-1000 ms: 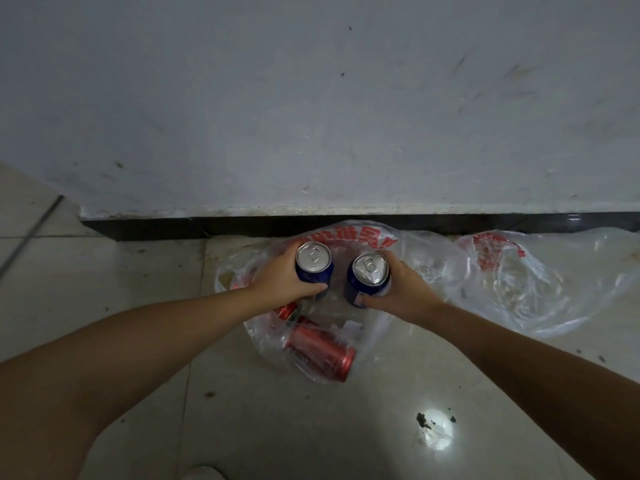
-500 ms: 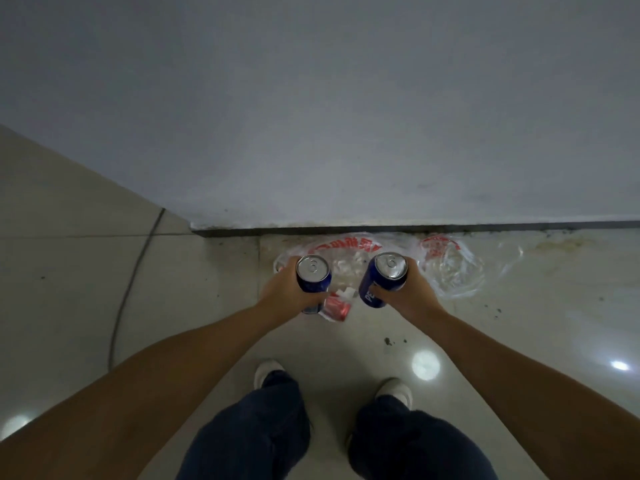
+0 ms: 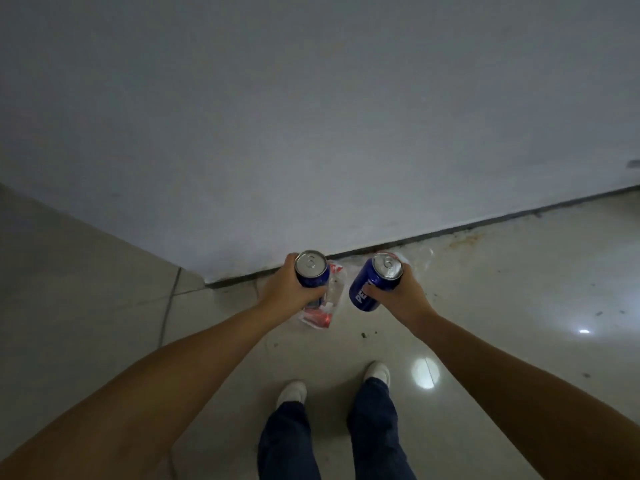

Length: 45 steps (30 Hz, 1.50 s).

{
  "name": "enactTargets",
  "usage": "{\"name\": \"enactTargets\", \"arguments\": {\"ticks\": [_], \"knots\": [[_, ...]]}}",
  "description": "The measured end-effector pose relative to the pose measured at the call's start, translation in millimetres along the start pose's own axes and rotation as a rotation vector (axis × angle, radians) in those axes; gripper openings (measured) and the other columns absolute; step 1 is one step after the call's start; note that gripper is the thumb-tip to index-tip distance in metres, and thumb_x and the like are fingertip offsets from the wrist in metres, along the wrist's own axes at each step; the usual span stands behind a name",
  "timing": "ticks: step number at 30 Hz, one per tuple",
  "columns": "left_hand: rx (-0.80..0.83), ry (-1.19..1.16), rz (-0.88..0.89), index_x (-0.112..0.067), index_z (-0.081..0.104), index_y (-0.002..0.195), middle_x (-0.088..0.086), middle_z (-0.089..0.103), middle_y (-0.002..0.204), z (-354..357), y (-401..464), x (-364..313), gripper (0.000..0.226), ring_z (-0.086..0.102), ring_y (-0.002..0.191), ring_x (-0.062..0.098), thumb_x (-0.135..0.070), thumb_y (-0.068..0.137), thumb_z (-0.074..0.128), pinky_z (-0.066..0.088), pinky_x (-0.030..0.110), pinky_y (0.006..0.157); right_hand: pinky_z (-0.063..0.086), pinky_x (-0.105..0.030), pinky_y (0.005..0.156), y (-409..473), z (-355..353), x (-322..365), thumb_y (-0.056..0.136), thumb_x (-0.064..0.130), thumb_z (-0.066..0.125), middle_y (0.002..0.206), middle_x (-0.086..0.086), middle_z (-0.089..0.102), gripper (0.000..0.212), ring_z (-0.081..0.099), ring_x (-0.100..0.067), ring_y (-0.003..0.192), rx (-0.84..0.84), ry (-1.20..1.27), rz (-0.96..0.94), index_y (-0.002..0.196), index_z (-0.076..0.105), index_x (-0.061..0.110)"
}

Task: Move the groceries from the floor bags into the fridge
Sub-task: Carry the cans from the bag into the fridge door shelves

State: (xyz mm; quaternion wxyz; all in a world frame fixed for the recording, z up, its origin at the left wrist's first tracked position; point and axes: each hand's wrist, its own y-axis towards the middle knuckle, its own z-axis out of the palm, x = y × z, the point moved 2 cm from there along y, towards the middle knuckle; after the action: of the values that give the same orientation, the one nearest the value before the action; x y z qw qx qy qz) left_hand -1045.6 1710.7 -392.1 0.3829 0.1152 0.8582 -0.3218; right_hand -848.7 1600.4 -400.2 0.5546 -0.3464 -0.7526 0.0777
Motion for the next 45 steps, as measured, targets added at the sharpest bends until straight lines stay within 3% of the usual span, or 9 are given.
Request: {"name": "enactTargets", "arguments": {"ticks": [8,16,20,24,27,30,33,37,45], "knots": [[0.298,0.247,0.379,-0.025,0.041,0.124,-0.006,0.059,0.113,11.0,-47.9,-127.7,0.074,0.056,0.105,0.016,-0.04,0.064,0.082,0.05,0.037,0.09,0.047,-0.031,0.088,-159.2,-42.7,2.7,0.072,0.021,0.081,0.119,0.001,0.057,0.069,0.056,-0.018,0.108,-0.447,0.304,0.095,0.129,0.042,0.015],[0.637,0.361,0.715,-0.023,0.044,0.115,-0.006,0.059,0.103,134.0,-176.6,-236.1,0.069,0.057,0.095,0.017,-0.041,0.056,0.074,0.045,0.03,0.079,0.046,-0.03,0.084,-365.7,-76.4,-70.1,0.073,0.018,0.079,0.119,-0.001,0.057,0.065,0.056,-0.02,0.107,-0.944,0.527,0.253,0.126,0.042,0.015],[0.8,0.42,0.852,-0.021,0.044,0.12,-0.002,0.062,0.109,224.3,-295.1,-245.4,0.079,0.059,0.101,0.023,-0.047,0.05,0.071,0.049,0.036,0.087,0.044,-0.029,0.083,-498.1,-78.3,-127.7,0.073,0.017,0.079,0.118,-0.001,0.057,0.063,0.055,-0.019,0.106,-1.195,0.594,0.342,0.125,0.042,0.015],[0.986,0.455,0.94,-0.017,0.045,0.122,0.0,0.059,0.107,308.5,-436.9,-221.3,0.068,0.057,0.101,0.024,-0.033,0.065,0.08,0.048,0.033,0.087,0.043,-0.028,0.083,-640.6,-55.8,-188.0,0.074,0.018,0.079,0.114,0.002,0.055,0.063,0.053,-0.017,0.104,-1.42,0.627,0.458,0.126,0.043,0.013],[1.092,0.446,0.955,-0.017,0.048,0.119,-0.002,0.058,0.103,359.2,-540.5,-190.3,0.062,0.055,0.096,0.019,-0.029,0.066,0.08,0.047,0.03,0.084,0.049,-0.036,0.088,-741.0,-33.6,-237.7,0.069,0.023,0.081,0.121,-0.001,0.057,0.071,0.055,-0.02,0.109,-1.549,0.714,0.558,0.129,0.043,0.014],[1.211,0.441,0.969,-0.017,0.053,0.114,-0.002,0.063,0.106,400.8,-629.8,-167.0,0.056,0.059,0.095,0.016,-0.027,0.066,0.081,0.047,0.029,0.083,0.053,-0.04,0.087,-826.3,-21.3,-276.3,0.062,0.03,0.082,0.123,-0.003,0.06,0.077,0.058,-0.024,0.109,-1.638,0.749,0.593,0.129,0.047,0.018],[1.33,0.423,0.993,-0.019,0.053,0.103,-0.005,0.063,0.094,434.0,-705.4,-162.5,0.041,0.06,0.087,0.011,-0.017,0.071,0.079,0.045,0.028,0.079,0.051,-0.038,0.089,-895.3,-27.0,-295.7,0.07,0.023,0.08,0.12,-0.001,0.061,0.062,0.058,-0.021,0.108,-1.705,0.704,0.599,0.124,0.051,0.019],[1.392,0.427,1.017,-0.016,0.058,0.115,0.001,0.067,0.105,482.7,-771.3,-173.3,0.054,0.064,0.098,0.019,-0.022,0.067,0.082,0.05,0.032,0.082,0.046,-0.039,0.094,-958.7,-52.7,-323.6,0.075,0.016,0.078,0.117,0.001,0.055,0.062,0.053,-0.019,0.111,-1.769,0.674,0.6,0.128,0.046,0.014],[1.422,0.378,1.006,-0.019,0.055,0.119,0.0,0.067,0.111,619.2,-840.8,-223.0,0.074,0.064,0.104,0.02,-0.038,0.054,0.084,0.054,0.042,0.091,0.045,-0.032,0.083,-1029.7,-173.0,-414.6,0.073,0.022,0.08,0.131,-0.008,0.056,0.07,0.055,-0.026,0.117,-1.812,0.622,0.577,0.133,0.044,0.011]]}}
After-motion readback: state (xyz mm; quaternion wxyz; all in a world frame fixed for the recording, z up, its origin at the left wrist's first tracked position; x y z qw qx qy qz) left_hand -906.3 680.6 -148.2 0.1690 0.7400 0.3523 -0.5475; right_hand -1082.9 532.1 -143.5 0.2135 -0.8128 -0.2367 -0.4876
